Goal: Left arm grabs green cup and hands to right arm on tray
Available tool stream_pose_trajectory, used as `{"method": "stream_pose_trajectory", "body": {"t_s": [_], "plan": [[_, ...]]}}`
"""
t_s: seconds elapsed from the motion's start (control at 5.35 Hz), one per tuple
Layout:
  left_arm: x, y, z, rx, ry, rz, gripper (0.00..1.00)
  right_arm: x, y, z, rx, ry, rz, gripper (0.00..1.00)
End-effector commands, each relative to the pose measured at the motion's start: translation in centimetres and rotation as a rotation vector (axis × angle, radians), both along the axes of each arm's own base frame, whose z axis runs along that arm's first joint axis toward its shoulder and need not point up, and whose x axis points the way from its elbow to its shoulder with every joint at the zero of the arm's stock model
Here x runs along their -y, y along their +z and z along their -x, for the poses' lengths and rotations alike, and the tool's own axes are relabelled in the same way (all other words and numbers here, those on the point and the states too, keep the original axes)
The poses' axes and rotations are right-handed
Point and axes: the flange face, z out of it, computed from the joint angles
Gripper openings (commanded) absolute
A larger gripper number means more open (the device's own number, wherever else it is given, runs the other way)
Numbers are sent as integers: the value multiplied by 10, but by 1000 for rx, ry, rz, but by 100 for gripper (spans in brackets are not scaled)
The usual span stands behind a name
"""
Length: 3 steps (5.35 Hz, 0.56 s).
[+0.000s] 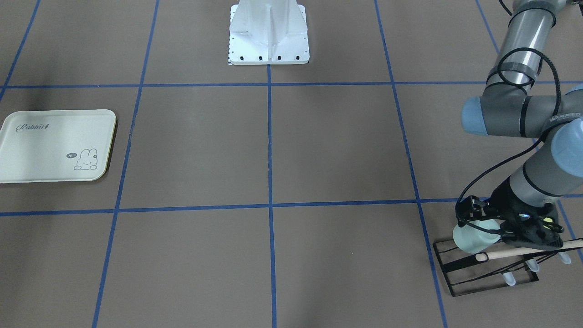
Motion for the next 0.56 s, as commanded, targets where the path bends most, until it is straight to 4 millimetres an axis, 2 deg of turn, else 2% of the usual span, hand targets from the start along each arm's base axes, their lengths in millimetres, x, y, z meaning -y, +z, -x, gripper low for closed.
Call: {"method": "stream_pose_trajectory", "body": {"t_s": [0.0,0.37], "plan": [[9,3,-5,15,-4,-5,93,1,0,0,-1,0,-1,100],[8,3,-5,16,-4,-4,55,0,0,0,0,0,1,100]]}}
